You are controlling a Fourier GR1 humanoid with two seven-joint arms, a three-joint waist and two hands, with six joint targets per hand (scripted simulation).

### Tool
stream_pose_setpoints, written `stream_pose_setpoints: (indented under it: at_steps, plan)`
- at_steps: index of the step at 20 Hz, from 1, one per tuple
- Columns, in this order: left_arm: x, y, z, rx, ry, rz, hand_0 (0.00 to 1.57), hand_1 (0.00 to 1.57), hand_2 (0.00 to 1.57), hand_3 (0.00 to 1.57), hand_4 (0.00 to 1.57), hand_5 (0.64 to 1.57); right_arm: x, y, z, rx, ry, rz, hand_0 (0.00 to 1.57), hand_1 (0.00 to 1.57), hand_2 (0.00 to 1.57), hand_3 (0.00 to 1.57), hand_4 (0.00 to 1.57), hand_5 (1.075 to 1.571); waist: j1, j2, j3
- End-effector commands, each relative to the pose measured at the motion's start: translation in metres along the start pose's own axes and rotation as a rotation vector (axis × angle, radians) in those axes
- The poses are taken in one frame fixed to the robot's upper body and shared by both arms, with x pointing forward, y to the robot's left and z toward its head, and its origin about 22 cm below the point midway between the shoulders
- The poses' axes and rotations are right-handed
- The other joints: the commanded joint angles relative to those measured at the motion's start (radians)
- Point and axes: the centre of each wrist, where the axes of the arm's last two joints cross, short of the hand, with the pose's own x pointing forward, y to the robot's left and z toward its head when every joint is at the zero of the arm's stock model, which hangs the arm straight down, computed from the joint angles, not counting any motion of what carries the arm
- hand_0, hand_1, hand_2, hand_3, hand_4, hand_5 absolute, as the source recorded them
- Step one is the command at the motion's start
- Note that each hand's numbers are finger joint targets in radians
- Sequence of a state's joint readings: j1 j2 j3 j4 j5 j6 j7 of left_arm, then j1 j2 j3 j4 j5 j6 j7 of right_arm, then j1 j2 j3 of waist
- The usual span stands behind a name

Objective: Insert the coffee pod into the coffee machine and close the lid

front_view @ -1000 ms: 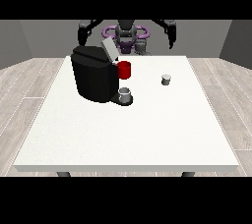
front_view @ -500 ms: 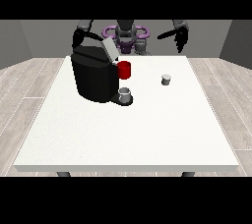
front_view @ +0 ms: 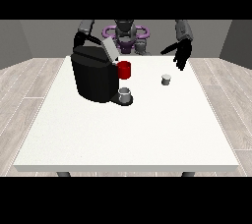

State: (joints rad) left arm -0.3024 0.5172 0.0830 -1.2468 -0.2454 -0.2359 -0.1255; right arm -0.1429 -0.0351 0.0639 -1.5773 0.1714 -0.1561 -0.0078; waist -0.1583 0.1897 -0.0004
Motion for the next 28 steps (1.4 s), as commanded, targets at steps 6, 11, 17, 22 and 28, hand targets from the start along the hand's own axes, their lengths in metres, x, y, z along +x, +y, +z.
stream_pose_setpoints:
  at_steps: [6, 11, 17, 22, 28]
  plan:
    - [-0.021, 0.019, -0.022, -0.081, 0.096, -0.091, 0.0, 0.0, 0.0, 0.0, 0.0, 1.571, 0.007, 0.013, -0.007, 0.029, 0.034, 0.018, 0.0, 0.0, 0.0, 0.0, 0.0, 1.571, -0.022, 0.056, 0.0001]
    - [-0.022, -0.01, -0.033, -0.071, 0.091, -0.191, 0.0, 0.0, 0.29, 0.0, 0.0, 1.571, -0.007, 0.008, -0.018, -0.013, 0.057, -0.014, 0.0, 0.0, 0.0, 0.0, 0.0, 1.571, 0.013, 0.075, 0.0003]
    - [-0.008, -0.022, -0.057, 0.036, 0.011, -0.295, 0.94, 0.94, 0.95, 0.69, 0.08, 1.571, 0.007, 0.017, -0.034, 0.054, 0.005, 0.014, 0.0, 0.0, 0.0, 0.0, 0.0, 1.571, -0.005, 0.122, -0.0001]
    - [-0.019, -0.026, -0.052, -0.033, 0.0, -0.429, 1.04, 1.04, 1.11, 0.91, 0.46, 1.571, -0.009, 0.028, -0.022, 0.035, 0.098, 0.025, 0.0, 0.0, 0.0, 0.0, 0.0, 1.571, 0.011, 0.057, 0.0]
    - [-0.017, -0.041, -0.058, -0.156, 0.066, -0.575, 0.87, 0.87, 1.02, 0.88, 0.34, 1.571, -0.011, 0.019, -0.035, 0.05, 0.088, -0.016, 0.0, 0.0, 0.0, 0.0, 0.0, 1.571, -0.001, 0.06, 0.0007]
